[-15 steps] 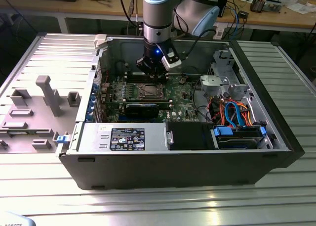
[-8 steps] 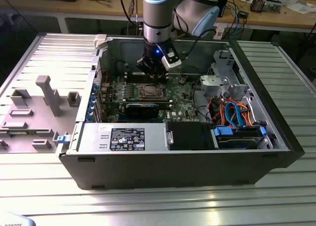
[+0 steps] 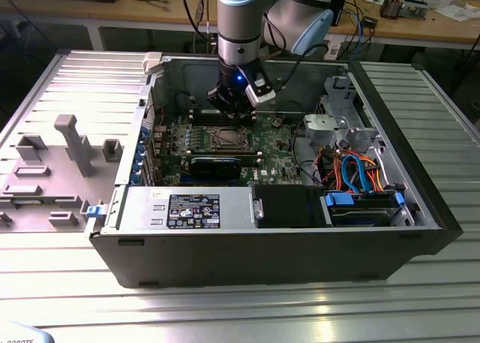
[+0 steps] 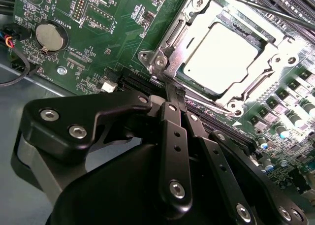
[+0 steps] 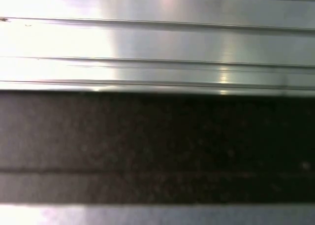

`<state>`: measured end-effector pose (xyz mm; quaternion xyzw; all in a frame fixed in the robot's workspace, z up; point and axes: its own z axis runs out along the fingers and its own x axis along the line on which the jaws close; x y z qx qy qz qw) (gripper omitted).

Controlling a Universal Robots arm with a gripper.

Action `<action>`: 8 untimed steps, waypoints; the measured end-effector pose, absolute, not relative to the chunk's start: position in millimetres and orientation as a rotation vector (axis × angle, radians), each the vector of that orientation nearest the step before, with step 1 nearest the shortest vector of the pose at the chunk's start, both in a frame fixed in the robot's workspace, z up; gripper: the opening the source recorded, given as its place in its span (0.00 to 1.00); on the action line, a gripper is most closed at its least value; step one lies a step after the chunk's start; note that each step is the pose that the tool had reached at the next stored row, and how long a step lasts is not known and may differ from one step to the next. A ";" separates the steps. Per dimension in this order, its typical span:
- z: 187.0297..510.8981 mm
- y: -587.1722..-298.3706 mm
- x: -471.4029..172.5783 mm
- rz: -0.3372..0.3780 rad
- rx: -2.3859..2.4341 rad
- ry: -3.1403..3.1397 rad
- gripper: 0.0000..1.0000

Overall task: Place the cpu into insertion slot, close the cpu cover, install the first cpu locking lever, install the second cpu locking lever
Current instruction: 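Install the first cpu locking lever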

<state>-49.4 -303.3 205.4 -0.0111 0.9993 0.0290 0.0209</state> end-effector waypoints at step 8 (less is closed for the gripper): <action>204.3 -303.5 -49.4 0.090 -0.035 3.099 0.11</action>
